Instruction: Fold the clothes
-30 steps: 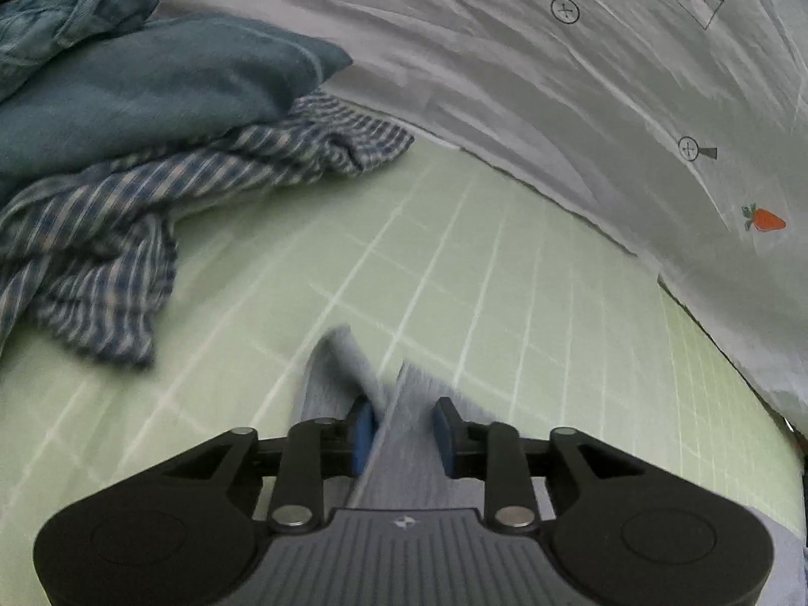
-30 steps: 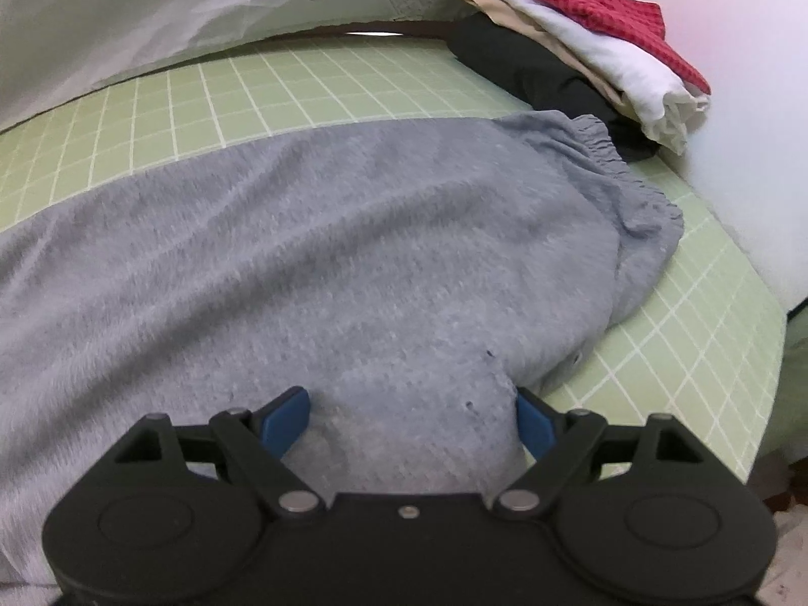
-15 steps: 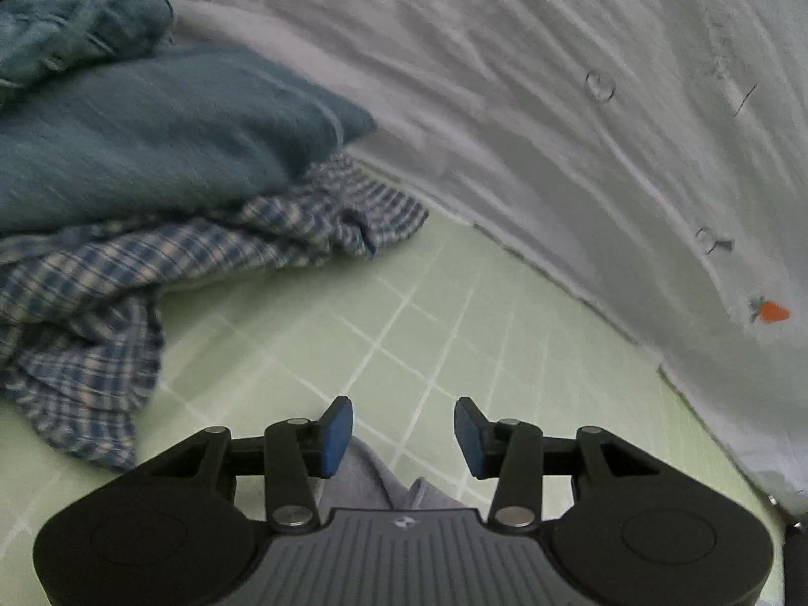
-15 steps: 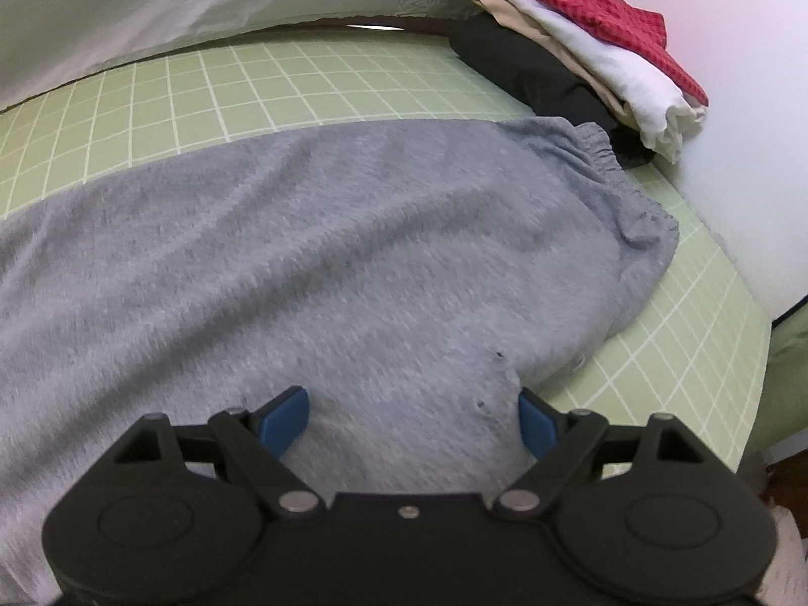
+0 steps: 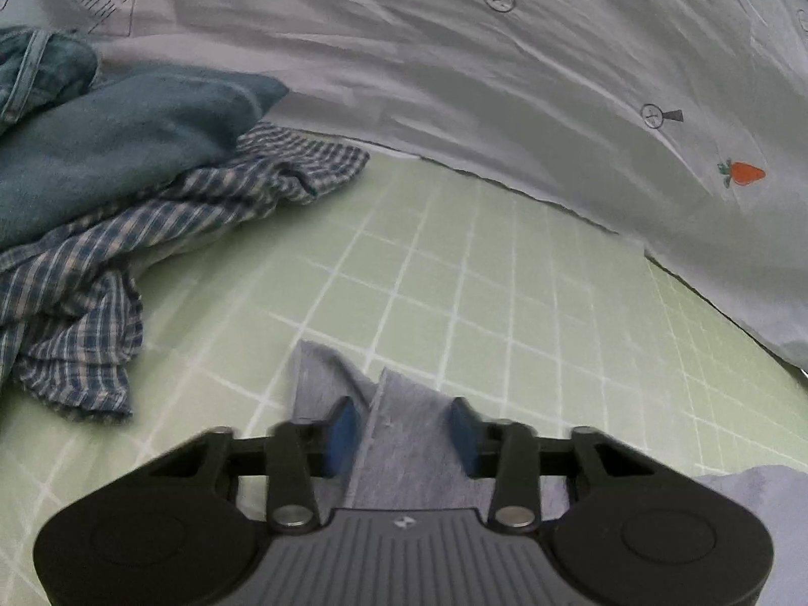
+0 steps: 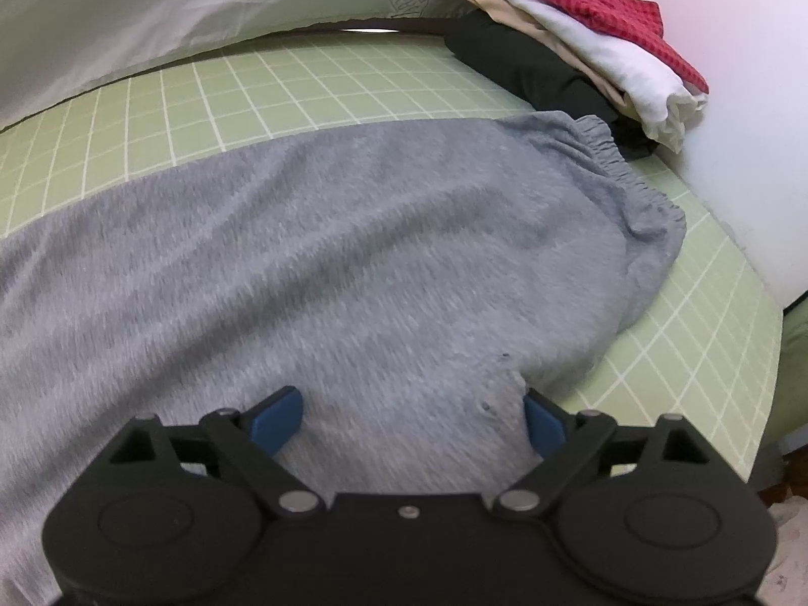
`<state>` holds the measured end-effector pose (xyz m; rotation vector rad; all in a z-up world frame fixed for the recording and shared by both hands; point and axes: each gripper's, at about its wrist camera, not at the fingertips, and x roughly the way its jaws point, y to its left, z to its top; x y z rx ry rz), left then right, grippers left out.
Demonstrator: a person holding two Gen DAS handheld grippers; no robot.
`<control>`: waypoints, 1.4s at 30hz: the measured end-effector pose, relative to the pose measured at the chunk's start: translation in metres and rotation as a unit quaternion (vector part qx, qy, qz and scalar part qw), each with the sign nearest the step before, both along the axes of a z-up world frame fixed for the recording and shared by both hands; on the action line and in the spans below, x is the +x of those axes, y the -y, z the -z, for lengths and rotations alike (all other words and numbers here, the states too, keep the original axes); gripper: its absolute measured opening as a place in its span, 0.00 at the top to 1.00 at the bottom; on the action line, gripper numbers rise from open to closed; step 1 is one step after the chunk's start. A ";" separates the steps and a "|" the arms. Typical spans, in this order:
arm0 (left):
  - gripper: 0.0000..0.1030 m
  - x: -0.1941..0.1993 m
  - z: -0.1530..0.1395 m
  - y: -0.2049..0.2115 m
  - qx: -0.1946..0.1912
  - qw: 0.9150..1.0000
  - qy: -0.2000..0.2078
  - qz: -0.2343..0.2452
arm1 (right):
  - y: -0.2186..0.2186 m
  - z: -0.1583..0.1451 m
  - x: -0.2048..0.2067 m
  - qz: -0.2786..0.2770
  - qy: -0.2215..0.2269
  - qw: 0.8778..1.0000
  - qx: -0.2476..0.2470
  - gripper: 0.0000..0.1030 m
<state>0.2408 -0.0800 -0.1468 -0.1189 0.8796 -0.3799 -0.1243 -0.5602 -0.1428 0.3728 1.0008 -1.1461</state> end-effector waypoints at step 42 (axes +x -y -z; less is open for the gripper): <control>0.35 -0.099 -0.025 -0.075 0.013 0.984 -0.051 -0.170 | -0.002 0.003 -0.022 0.014 0.053 0.998 0.020 0.07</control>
